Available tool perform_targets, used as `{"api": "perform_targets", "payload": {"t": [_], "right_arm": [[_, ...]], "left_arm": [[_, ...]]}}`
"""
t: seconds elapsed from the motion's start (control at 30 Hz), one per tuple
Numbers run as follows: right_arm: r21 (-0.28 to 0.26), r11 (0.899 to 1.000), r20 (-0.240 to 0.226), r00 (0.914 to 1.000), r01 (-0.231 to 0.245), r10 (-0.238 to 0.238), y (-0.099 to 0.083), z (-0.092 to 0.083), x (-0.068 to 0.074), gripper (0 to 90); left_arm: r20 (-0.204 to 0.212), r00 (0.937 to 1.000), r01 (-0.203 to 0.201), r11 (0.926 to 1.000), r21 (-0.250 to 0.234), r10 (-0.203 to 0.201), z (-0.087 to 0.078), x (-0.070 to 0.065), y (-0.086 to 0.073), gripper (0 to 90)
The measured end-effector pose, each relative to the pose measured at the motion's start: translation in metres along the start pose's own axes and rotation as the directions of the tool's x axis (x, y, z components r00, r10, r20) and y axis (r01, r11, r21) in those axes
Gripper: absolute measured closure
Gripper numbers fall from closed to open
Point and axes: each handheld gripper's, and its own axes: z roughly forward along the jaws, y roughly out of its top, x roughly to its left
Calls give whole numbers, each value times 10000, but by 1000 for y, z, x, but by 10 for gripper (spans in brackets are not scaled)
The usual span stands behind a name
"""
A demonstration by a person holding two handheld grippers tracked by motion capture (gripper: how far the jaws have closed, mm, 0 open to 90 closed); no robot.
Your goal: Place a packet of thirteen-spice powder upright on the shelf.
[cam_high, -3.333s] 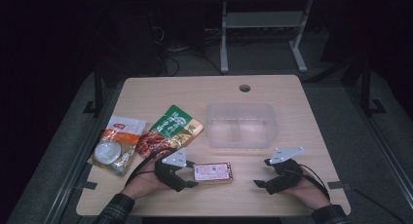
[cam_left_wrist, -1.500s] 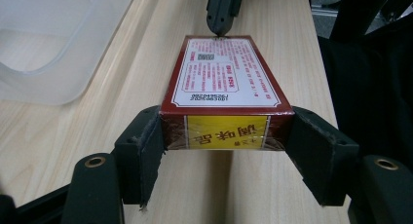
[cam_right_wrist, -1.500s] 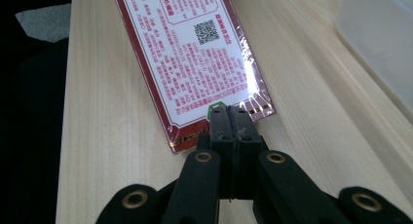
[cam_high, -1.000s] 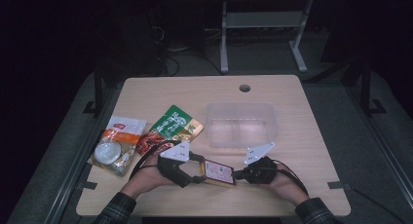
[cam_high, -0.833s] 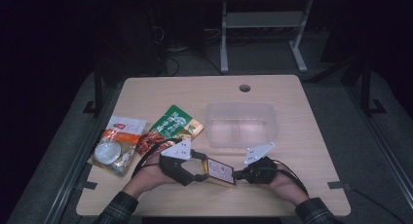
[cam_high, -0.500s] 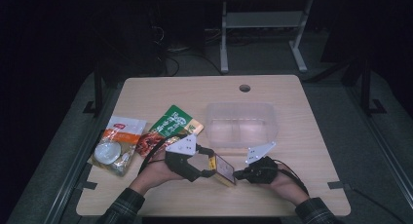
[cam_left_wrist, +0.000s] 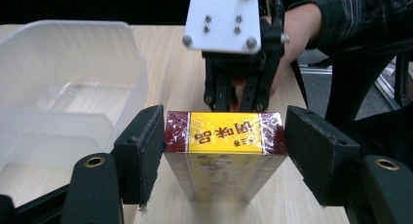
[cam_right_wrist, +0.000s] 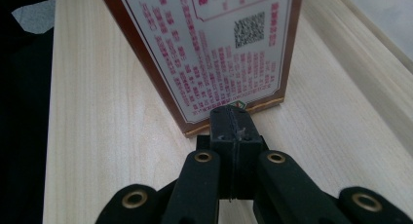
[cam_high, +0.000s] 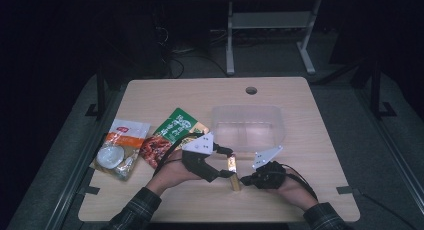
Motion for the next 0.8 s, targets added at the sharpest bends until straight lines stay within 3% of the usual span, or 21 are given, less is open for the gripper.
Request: {"api": "perform_targets", "payload": {"t": [0.2, 0.3, 0.8], "right_arm": [[52, 10000, -1, 10000, -57, 57, -1, 0, 0, 888], [97, 9999, 57, 9999, 128, -129, -1, 0, -2, 888], [-367, 9991, 323, 9992, -213, 225, -5, -17, -9, 820]], "left_arm": [[104, 9999, 23, 9999, -133, -22, 10, 2, 5, 320], [73, 10000, -24, 9999, -136, 25, 12, 2, 6, 319], [22, 10000, 50, 9998, -199, -50, 6, 0, 6, 288]]}}
